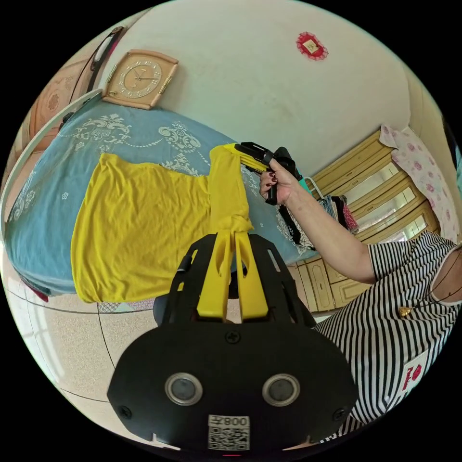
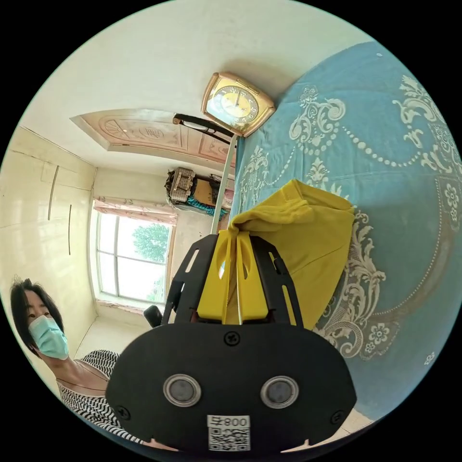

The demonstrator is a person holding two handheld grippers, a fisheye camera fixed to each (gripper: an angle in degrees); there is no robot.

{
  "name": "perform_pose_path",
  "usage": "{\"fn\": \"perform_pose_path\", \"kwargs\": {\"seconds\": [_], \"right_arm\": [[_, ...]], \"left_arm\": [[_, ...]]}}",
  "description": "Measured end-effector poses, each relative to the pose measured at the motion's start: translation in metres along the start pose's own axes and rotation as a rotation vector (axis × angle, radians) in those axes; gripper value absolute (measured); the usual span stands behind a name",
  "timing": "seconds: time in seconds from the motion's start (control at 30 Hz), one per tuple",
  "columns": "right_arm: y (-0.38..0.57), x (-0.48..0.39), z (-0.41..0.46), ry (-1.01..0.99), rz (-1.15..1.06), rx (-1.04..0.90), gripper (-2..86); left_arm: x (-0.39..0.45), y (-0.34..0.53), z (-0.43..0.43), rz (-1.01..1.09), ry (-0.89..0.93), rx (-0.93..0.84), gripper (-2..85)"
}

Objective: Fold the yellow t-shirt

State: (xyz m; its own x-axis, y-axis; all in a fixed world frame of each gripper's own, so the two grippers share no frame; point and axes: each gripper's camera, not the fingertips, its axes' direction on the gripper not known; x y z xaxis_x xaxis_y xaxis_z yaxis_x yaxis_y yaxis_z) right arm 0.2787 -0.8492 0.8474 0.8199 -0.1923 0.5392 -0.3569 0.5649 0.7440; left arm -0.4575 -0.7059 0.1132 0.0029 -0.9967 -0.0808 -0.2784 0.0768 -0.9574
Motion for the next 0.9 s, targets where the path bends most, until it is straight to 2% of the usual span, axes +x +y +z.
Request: {"fn": "perform_pose_path", "kwargs": {"seconds": [0.37, 0.9], "right_arm": [[-0.04, -0.117, 0.186, 0.134, -0.105, -0.211, 1.4], [-0.064, -0.222, 0.398, 0.354, -0.161, -0.437, 1.4]], "left_arm": [[-0.139, 0.048, -0.124, -0.318, -0.001, 0.154, 1.4], [-0.264, 0.1, -0.205, -0.609, 0.034, 0.221, 1.7]]}}
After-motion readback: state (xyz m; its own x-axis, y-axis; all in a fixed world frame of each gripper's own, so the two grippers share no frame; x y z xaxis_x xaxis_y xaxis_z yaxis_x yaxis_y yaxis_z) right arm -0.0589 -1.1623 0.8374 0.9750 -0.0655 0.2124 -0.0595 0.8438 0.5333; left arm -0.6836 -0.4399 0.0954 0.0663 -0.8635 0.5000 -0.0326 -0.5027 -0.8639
